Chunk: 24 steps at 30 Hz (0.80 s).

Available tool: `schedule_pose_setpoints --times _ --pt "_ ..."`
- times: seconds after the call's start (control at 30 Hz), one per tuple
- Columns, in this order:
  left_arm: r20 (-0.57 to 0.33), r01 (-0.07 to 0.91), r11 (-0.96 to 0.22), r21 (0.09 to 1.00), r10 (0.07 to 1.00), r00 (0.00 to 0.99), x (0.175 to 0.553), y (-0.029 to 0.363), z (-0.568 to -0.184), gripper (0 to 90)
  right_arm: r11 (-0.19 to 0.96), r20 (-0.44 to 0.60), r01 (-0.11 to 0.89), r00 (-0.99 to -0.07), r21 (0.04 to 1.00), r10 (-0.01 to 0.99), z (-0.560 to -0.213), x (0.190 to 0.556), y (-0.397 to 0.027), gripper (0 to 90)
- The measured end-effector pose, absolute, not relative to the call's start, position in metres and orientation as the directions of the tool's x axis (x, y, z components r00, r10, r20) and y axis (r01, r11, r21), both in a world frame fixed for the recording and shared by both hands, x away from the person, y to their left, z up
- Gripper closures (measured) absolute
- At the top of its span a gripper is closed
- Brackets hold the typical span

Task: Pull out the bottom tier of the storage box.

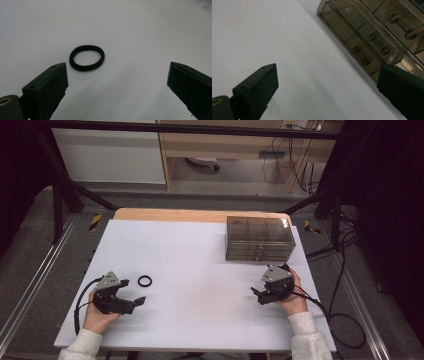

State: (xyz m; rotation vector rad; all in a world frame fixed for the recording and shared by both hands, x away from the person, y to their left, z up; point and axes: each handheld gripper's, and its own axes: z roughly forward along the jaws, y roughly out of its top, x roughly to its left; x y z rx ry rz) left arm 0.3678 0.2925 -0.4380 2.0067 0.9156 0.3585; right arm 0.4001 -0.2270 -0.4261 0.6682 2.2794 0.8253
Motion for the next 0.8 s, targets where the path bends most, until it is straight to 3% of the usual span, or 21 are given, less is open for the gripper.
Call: schedule_pose_setpoints --times 0.8 --pt "-0.087 0.467 -0.348 0.813 0.72 0.688 0.368 0.292 -0.438 3.3 0.802 -0.544 0.161 -0.658 0.575 0.521 -0.433 0.414 -0.212 9.5"
